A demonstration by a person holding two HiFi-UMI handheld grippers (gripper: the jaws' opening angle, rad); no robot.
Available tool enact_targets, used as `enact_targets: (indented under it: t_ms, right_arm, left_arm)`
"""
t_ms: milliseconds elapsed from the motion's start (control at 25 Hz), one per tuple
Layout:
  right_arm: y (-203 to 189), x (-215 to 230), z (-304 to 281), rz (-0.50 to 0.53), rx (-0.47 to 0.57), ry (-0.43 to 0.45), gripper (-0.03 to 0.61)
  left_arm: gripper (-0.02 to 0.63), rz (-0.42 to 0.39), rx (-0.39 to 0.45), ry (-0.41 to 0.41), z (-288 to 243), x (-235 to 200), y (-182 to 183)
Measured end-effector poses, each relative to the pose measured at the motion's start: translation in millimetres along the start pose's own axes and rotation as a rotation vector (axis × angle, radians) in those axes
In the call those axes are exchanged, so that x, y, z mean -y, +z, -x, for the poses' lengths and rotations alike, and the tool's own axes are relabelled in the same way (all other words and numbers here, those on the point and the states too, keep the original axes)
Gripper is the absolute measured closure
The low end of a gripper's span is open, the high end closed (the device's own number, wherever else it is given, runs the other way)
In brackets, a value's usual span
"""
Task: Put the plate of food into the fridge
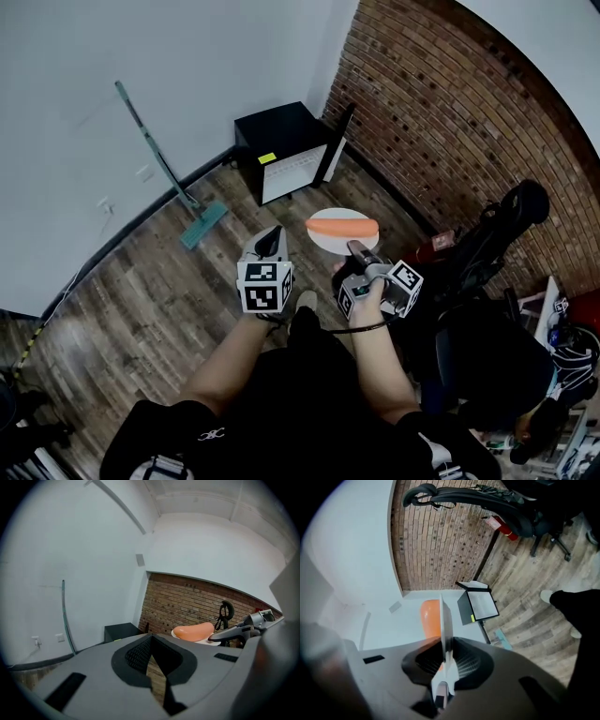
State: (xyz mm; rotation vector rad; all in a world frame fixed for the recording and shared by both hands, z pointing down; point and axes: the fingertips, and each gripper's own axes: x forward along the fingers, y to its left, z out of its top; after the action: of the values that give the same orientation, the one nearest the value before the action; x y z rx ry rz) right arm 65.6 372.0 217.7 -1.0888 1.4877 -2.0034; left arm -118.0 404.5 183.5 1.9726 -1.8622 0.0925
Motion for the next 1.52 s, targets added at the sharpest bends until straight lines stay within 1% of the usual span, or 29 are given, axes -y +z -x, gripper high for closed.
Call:
enact_targets:
  t_ms: [160, 320, 480, 560, 640, 760, 920, 1040, 1160, 1280, 1360, 1520]
  right_arm:
    - [41, -10, -42, 0.025, -0.008, -0.002, 0.525]
    - [89, -38, -90, 0.065, -0.025, 0.009, 0.525]
    - [133, -51, -136, 0.082, -0.050, 0.006, 0.525]
    - [154, -50, -153, 0.083, -0.054, -0.005, 0.525]
    - [171, -43, -164, 0.083, -0.058, -0.036, 0.525]
    - [189, -28, -181, 0.056, -0.062, -0.074, 0.525]
    - [205, -2, -201, 0.024, -0.057, -0.127, 0.525]
    - [217, 6, -221, 0.006, -0.041, -0.138, 0.523]
    - [229, 6, -247, 0.027, -0.028, -0.126, 0.523]
    - [249, -2, -284, 0.061, -0.006, -0.092, 0.523]
    - [263, -3, -311, 0.064, 0.014, -0.076, 0.523]
    - [276, 15, -349, 0.052, 0.045, -0.086, 0.523]
  left_arm:
    - [0.618, -0.023, -0.005, 0.019, -46, 0, 15]
    - [0.617, -0.039, 0.003, 0.050, -101, 2, 44]
    - [0.618, -0.032, 0.012, 0.080, -157, 3, 67]
    - [0.618, -0.036, 0.001, 0.084, -180, 8, 70]
    - [0.618, -0.030, -0.021, 0.087, -197, 13, 64]
    - [0.618, -0.040, -0.082, 0.078, -223, 17, 48]
    - [0.618, -0.060, -0.148, 0.041, -259, 16, 29]
    - [0.618, -0.083, -0.184, -0.007, -293, 12, 26]
    - [0.618, -0.104, -0.224, -0.063, -333, 4, 25]
    - [0.618, -0.129, -0.248, -0.130, -388, -3, 31]
    - [0.617, -0.151, -0.267, -0.174, -426, -11, 35]
    - [0.618, -0.173, -0.336, -0.259, -479, -29, 33]
